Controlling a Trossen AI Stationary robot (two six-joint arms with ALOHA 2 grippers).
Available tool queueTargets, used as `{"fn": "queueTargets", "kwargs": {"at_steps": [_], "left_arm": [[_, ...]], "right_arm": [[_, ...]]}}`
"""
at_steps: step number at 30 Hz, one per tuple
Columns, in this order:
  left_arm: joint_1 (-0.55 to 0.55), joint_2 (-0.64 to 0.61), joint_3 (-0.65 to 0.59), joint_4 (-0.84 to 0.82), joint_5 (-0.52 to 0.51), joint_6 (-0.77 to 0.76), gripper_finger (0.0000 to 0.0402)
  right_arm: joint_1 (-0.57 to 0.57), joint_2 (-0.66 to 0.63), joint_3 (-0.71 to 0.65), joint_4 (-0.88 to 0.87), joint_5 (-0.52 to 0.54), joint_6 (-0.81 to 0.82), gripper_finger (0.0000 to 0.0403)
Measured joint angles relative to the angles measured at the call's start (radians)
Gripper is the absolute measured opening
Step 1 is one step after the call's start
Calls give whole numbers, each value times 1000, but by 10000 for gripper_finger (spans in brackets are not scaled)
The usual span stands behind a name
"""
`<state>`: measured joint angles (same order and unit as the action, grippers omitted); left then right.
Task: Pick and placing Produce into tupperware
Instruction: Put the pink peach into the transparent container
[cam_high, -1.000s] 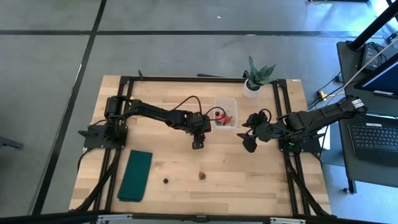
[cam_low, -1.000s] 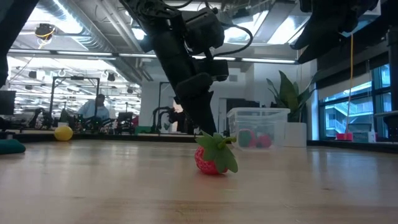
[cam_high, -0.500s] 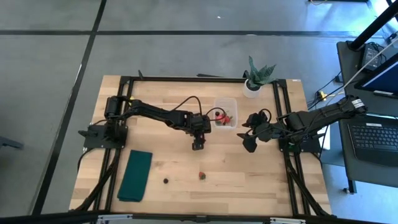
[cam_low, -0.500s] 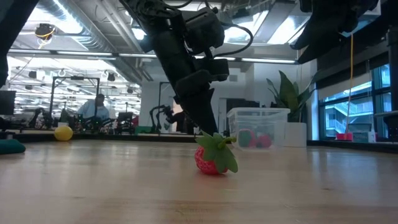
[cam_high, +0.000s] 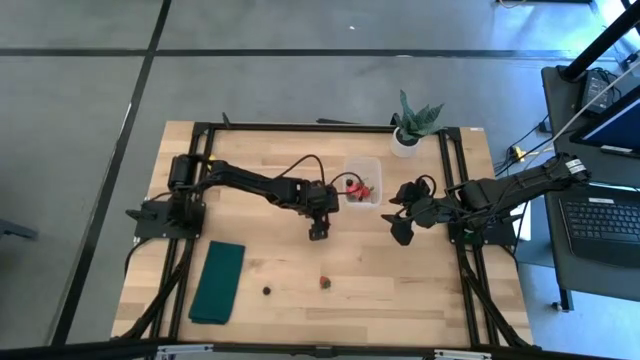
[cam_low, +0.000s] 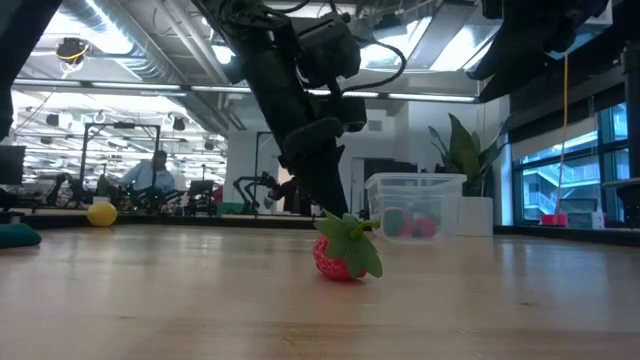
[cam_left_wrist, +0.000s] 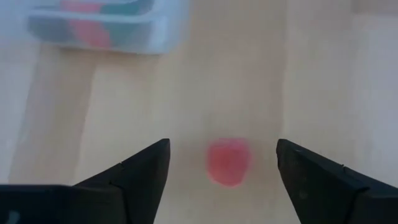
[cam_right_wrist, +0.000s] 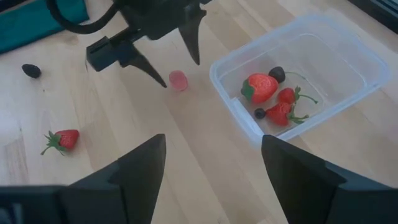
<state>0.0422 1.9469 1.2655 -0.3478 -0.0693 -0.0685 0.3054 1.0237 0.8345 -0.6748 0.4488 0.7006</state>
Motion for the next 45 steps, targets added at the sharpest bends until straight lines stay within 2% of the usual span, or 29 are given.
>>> {"fn": "queueTargets", "kwargs": {"at_steps": [12,36,45], "left_arm": [[23,81,3,16,20,-45,283],[12,85,6,-85,9,-31,281],[11,84,5,-107,12,-31,238]], "right_arm": [[0,-1,0,4,-1,0,267],[0,0,0,3,-6,2,267],[0,0,0,3,-6,2,267]]}}
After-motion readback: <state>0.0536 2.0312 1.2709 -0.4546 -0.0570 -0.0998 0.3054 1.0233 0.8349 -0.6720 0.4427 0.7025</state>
